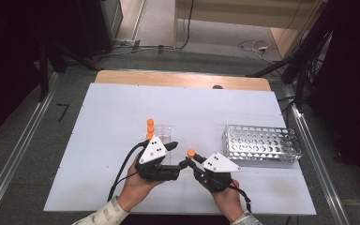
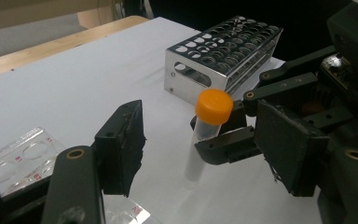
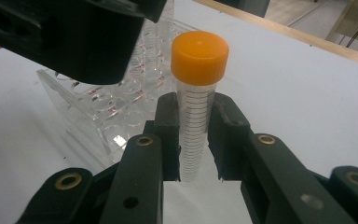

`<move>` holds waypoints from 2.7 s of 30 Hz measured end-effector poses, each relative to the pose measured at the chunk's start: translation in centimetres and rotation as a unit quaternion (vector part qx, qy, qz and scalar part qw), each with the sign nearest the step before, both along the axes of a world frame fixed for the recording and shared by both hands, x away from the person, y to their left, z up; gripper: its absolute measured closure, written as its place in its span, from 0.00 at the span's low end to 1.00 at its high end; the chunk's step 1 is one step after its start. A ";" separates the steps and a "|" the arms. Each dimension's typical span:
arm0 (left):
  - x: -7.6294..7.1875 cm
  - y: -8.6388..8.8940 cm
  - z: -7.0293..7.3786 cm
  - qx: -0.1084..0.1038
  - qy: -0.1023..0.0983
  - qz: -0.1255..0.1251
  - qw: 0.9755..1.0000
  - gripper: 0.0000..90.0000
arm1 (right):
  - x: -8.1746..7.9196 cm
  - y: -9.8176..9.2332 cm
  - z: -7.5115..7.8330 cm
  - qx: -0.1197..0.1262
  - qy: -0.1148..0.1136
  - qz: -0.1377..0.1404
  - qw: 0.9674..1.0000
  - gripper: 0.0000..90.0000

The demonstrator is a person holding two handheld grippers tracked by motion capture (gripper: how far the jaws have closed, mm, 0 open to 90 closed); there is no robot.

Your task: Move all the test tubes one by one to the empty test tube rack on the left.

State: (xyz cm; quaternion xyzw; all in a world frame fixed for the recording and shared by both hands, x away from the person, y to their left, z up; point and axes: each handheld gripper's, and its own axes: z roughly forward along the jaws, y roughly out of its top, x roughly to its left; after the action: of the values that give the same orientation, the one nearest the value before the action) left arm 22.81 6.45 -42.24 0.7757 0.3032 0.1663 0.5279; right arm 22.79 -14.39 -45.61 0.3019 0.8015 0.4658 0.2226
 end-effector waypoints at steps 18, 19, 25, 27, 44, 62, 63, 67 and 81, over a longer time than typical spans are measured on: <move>0.7 -1.2 -0.6 0.001 0.005 -0.015 1.000 0.59 | 0.0 0.2 0.0 0.000 -0.001 0.006 1.000 0.80; 0.8 -1.3 -0.6 0.001 0.006 -0.016 1.000 0.60 | 0.0 0.2 0.0 0.001 0.000 0.006 1.000 0.80; 0.9 -1.4 -0.8 -0.001 0.010 -0.019 1.000 0.65 | 0.0 0.2 0.0 0.006 0.002 0.007 1.000 0.80; 0.9 -1.5 -0.8 -0.002 0.010 -0.020 1.000 0.66 | -0.1 0.2 0.0 0.005 0.002 0.007 1.000 0.80; 1.1 -1.7 -1.1 -0.001 0.007 -0.021 1.000 0.77 | 0.1 0.1 0.0 0.004 0.002 0.008 1.000 0.80; 1.1 -1.3 -0.7 -0.018 0.005 -0.020 1.000 0.78 | 0.4 0.2 -0.1 0.007 0.014 0.005 1.000 0.27; 1.1 -1.2 -0.6 -0.018 0.006 -0.022 1.000 0.78 | 0.4 0.2 -0.1 0.006 0.015 0.004 1.000 0.26; 0.8 -0.9 -0.3 -0.024 0.002 -0.021 0.999 0.78 | 0.4 0.0 -0.1 0.005 0.013 0.002 1.000 0.23; 0.4 1.0 1.0 -0.043 -0.011 -0.009 0.999 0.78 | 0.3 -1.4 -0.3 -0.001 0.008 -0.005 1.000 0.23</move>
State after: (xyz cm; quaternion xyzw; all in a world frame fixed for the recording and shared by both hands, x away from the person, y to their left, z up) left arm 23.25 7.46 -41.22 0.7531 0.2976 0.1570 0.5653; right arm 23.11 -15.75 -45.96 0.3095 0.8020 0.4617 0.2188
